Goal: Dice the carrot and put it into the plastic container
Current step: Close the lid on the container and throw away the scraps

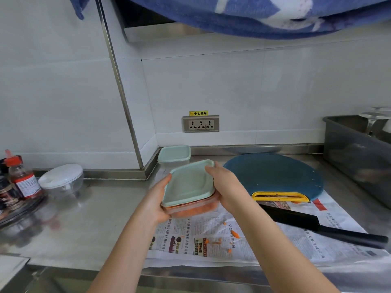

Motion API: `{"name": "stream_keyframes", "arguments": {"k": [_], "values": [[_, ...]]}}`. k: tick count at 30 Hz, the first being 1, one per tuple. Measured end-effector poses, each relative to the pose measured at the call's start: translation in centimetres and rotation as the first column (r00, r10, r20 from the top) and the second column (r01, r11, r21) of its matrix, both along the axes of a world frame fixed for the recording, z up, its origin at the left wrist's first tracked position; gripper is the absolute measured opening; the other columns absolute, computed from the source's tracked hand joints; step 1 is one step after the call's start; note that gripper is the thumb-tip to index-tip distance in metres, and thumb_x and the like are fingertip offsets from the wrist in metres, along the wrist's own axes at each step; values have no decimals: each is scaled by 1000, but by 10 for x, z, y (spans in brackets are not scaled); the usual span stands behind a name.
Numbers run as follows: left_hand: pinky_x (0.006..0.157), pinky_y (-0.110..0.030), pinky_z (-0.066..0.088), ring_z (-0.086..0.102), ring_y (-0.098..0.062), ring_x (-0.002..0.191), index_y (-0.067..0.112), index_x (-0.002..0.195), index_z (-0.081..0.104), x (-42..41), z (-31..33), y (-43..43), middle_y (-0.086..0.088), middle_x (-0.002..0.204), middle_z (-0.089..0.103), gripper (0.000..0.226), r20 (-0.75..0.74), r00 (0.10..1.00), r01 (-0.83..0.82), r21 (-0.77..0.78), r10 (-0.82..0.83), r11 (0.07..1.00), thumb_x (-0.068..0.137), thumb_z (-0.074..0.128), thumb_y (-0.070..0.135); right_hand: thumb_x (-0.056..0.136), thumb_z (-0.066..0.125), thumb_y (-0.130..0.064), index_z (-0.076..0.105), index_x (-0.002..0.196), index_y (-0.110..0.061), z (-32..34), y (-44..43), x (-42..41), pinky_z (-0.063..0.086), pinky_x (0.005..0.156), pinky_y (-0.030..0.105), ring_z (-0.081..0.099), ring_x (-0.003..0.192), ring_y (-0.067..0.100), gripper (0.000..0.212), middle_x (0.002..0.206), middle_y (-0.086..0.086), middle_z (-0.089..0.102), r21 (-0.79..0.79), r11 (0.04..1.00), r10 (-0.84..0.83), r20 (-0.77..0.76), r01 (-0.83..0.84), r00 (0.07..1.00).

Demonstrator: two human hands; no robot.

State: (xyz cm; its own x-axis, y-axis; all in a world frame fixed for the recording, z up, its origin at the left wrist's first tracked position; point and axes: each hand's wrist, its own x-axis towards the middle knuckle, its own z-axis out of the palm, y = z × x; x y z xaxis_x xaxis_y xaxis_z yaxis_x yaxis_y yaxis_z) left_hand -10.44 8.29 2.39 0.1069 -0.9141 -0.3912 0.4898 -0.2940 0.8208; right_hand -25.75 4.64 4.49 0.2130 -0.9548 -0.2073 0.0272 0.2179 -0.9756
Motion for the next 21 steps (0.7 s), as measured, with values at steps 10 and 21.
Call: {"name": "stream_keyframes", "arguments": {"k": [10, 21], "values": [[69, -36, 54, 68, -26, 73, 16, 102, 68, -12, 9, 4, -8, 81, 71, 24, -81, 995, -74, -170, 61, 983, 89, 58, 33, 98, 49, -21, 38, 144, -38, 5, 27, -14, 48, 99, 44, 55, 115, 21, 50, 136, -3, 52, -40, 990, -121, 235, 134, 964], [80, -40, 54, 69, -27, 87, 14, 109, 68, -21, 12, 15, -11, 98, 72, 35, -172, 984, -113, -424, 42, 899, 85, 54, 35, 91, 52, -17, 51, 129, -52, -5, 38, -12, 46, 101, 43, 57, 117, 14, 52, 128, -15, 59, -200, 969, -65, 366, 147, 928]]}}
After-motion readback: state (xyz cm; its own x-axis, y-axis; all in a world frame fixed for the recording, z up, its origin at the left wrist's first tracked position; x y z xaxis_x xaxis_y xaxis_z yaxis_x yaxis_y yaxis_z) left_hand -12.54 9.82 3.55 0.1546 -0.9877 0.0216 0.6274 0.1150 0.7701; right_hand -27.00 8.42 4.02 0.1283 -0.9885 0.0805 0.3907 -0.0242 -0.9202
